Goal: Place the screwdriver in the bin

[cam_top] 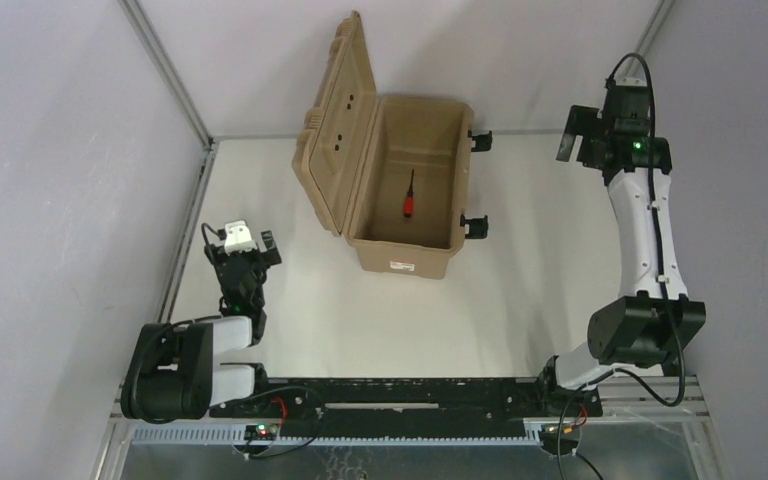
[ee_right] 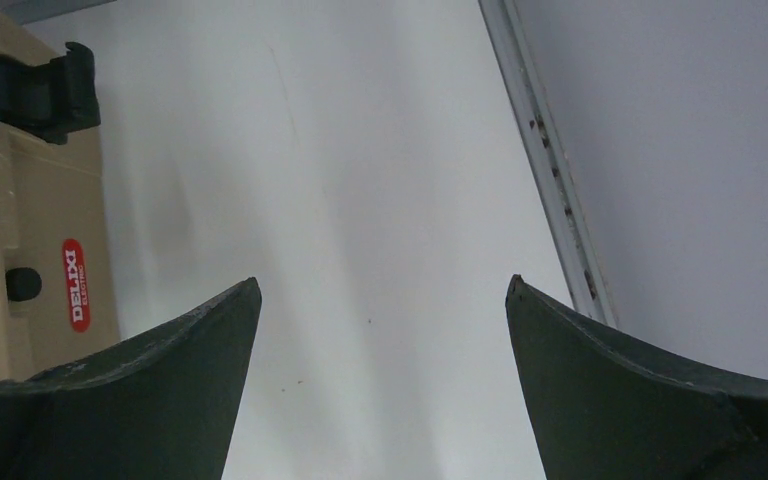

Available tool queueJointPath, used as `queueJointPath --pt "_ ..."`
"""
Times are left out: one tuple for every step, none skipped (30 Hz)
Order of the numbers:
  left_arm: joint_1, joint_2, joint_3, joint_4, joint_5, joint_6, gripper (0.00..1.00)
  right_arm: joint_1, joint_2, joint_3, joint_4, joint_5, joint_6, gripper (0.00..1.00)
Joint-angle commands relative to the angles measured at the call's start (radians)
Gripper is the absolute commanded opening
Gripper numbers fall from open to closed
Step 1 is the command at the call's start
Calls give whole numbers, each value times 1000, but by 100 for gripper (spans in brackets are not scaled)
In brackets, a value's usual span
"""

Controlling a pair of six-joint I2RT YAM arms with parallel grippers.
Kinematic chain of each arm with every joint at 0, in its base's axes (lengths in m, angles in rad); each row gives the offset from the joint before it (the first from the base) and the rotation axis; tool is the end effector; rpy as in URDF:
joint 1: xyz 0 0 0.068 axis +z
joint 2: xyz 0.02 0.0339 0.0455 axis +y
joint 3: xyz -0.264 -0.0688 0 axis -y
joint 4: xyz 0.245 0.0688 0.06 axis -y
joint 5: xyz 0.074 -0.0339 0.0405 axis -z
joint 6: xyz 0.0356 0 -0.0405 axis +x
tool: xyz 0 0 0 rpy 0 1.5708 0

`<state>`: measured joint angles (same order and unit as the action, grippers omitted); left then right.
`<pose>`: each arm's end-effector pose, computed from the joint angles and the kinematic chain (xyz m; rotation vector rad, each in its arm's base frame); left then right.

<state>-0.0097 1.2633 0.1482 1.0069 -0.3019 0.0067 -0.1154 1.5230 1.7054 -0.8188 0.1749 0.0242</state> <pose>0.2092 0.0086 0.1599 -0.2136 1.6666 0.2510 0.3223 -0.0436 0.4158 0.2510 2.1923 -0.2438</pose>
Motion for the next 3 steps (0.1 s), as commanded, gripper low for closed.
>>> queueJointPath --pt "7 -2 44 52 10 -1 100 0 -11 6 31 -41 -23 100" --pt "7 -2 44 52 10 -1 100 1 -12 6 33 -48 -21 100" --pt "7 -3 44 52 10 -1 100 2 -13 4 36 -54 -19 100"
